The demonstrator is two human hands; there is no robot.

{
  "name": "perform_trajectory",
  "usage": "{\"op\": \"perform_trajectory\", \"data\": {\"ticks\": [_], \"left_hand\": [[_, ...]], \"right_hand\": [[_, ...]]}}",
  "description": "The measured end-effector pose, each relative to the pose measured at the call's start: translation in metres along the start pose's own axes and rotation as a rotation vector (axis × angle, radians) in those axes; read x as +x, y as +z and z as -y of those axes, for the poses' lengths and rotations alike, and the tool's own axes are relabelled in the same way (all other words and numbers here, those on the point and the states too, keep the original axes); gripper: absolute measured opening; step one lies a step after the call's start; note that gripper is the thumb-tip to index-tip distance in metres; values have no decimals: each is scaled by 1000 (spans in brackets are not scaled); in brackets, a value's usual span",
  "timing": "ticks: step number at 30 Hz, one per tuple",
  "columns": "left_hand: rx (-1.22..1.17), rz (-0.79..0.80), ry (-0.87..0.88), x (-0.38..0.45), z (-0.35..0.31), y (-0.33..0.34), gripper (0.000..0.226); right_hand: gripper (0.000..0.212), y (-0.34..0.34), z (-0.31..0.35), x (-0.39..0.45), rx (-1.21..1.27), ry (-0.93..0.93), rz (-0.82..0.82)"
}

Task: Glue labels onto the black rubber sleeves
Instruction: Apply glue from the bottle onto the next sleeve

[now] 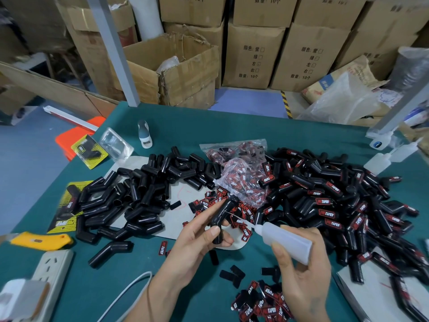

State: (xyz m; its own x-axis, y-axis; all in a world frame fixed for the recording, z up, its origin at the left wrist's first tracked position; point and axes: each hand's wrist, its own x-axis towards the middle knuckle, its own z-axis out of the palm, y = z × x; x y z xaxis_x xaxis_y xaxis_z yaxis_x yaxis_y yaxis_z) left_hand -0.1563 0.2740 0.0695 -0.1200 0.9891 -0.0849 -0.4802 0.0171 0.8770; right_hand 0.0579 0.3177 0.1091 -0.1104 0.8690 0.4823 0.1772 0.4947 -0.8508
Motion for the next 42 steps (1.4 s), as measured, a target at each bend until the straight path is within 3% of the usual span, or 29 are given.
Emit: {"op": "perform_trajectory", "data": {"ticks": [42], "left_hand": [[-1, -4, -1, 1, -2, 0, 69]], "right_hand": [[26, 1, 4, -1, -12, -6, 53]]}}
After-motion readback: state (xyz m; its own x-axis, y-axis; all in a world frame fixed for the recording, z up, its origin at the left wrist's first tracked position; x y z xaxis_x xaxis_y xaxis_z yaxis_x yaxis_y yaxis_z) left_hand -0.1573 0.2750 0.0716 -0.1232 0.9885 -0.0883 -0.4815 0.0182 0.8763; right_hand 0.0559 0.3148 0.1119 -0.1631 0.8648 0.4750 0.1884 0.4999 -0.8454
